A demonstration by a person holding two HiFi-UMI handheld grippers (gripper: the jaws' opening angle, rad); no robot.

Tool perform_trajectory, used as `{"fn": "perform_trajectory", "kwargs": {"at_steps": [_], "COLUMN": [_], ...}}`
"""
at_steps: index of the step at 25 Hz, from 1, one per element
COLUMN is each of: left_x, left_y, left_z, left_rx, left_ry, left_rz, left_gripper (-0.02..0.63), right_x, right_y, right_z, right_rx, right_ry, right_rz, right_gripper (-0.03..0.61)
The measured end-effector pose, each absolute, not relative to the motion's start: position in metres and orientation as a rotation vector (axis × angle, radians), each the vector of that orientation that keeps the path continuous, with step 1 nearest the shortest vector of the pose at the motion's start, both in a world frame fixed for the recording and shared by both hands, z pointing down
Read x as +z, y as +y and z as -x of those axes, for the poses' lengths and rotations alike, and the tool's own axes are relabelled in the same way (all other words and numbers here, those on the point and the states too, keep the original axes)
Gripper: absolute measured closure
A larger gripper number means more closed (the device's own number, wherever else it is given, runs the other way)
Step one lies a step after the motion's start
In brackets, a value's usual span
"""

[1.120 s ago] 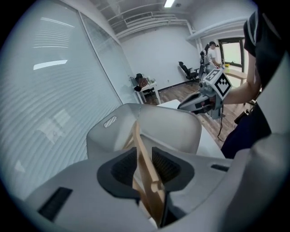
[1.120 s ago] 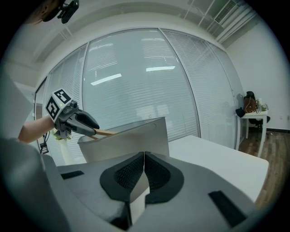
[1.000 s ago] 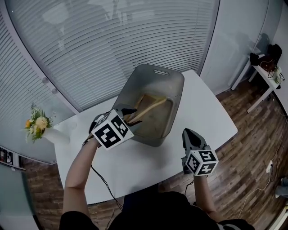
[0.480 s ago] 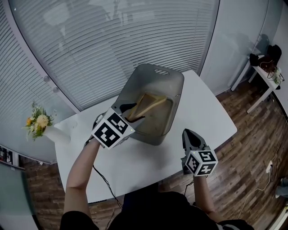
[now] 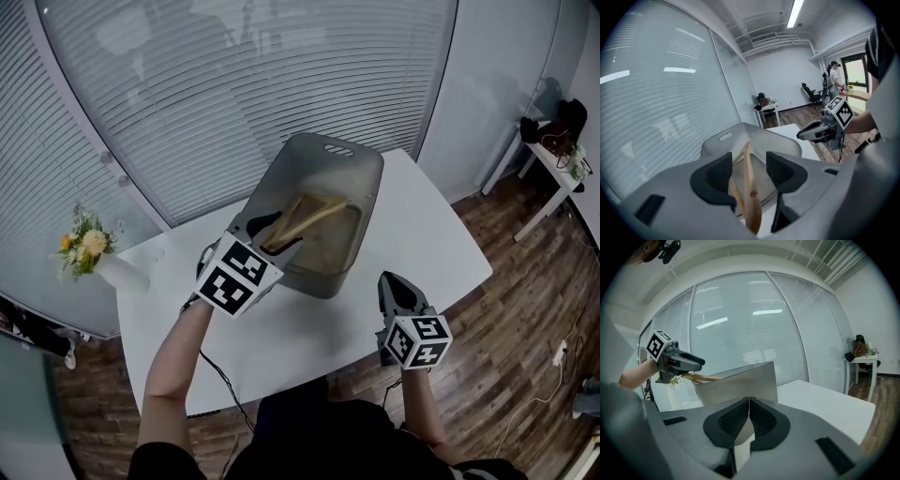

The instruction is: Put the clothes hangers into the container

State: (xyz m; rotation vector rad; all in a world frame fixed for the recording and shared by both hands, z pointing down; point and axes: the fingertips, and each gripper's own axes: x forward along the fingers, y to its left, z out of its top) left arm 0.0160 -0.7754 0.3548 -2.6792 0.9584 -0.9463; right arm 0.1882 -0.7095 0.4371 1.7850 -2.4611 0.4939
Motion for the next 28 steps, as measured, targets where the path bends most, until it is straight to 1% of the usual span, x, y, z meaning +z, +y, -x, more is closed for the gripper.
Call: {"fn": "perform_trajectory", "kwargs": {"at_steps": [13, 19, 28], "left_x": [0.328, 0.318, 0.333], "left_y": [-0.747, -0.721, -0.681], "left_z": [0.028, 0.049, 0.085], "left_rx": [-0.673, -0.498, -0.343], "left_ry": [1.257, 1.42, 1.628], "left_rz": [2.706, 2.7, 2.63], "left_gripper": [0.383, 0.397, 0.409], "right_x": [0.433, 0.431, 0.438], "right_y": [-0.679, -0.66, -0.638], "right_z": [-0.173, -0.174, -0.165], "right_rx": [0.472, 0.442, 0.417], "right_ry": [-2.492, -2.512, -2.536], "right_rz": [-1.725, -1.693, -1.671], "right_gripper": [0.549, 0.549, 0.549]}}
